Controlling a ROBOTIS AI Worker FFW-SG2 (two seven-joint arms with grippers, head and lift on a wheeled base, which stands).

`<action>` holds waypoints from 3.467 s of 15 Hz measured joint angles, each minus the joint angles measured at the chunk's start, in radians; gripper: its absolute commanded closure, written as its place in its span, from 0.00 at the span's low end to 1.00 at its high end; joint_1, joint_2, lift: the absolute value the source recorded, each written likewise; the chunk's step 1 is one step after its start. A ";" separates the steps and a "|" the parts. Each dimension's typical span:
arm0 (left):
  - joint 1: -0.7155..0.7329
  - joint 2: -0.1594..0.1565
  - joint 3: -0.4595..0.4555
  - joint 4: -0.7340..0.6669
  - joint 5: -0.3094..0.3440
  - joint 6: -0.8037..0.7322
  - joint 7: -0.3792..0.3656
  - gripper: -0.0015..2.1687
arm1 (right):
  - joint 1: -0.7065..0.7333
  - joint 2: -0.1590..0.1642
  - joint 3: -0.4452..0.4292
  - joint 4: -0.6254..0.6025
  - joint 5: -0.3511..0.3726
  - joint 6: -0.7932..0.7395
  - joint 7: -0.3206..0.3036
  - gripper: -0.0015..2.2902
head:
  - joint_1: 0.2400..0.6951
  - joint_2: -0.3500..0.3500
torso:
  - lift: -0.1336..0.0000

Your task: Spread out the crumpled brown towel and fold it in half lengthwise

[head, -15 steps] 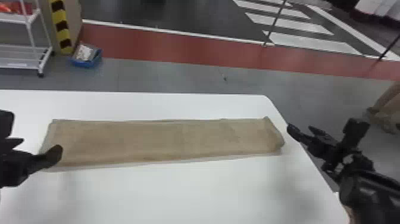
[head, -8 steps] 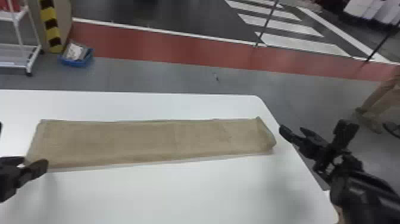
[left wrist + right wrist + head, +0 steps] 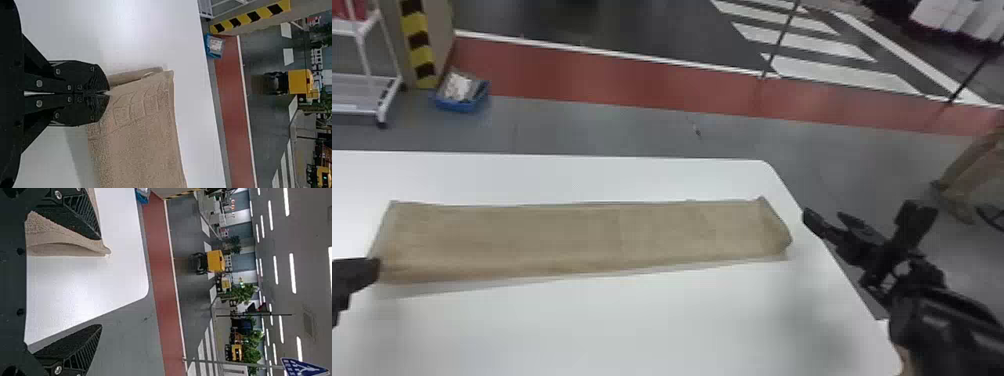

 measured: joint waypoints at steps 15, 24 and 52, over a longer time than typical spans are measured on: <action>0.055 0.010 0.093 -0.017 -0.098 -0.141 0.034 0.01 | 0.012 0.026 0.020 -0.099 -0.015 0.089 0.041 0.04 | 1.00 0.21 | 0.07; -0.137 0.020 0.133 0.139 0.016 -0.147 -0.097 0.02 | -0.151 -0.071 0.012 0.023 0.097 0.226 0.436 0.04 | 1.00 0.26 | 0.07; -0.279 -0.009 0.083 0.316 0.032 0.098 -0.076 0.07 | -0.249 -0.176 0.138 0.437 0.180 -0.129 0.489 0.11 | 1.00 0.21 | 0.07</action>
